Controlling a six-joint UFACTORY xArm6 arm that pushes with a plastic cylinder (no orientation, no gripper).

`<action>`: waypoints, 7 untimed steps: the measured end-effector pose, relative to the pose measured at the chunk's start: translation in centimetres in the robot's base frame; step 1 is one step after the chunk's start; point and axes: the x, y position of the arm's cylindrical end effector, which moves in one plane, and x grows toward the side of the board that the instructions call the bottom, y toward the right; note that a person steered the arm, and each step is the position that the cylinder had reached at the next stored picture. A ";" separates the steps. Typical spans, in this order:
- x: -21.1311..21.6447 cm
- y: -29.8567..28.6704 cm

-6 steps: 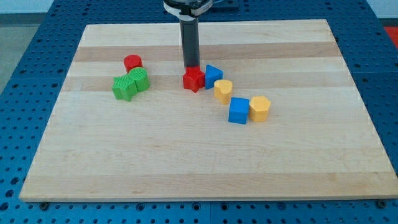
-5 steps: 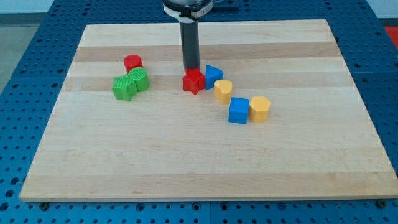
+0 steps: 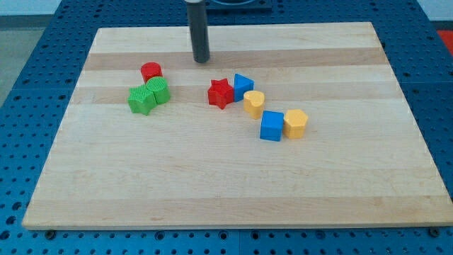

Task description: Move the green circle above left to the blue triangle

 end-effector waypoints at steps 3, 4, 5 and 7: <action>-0.9 -7.2; 0.6 -11.8; 2.9 -15.5; 12.3 -14.0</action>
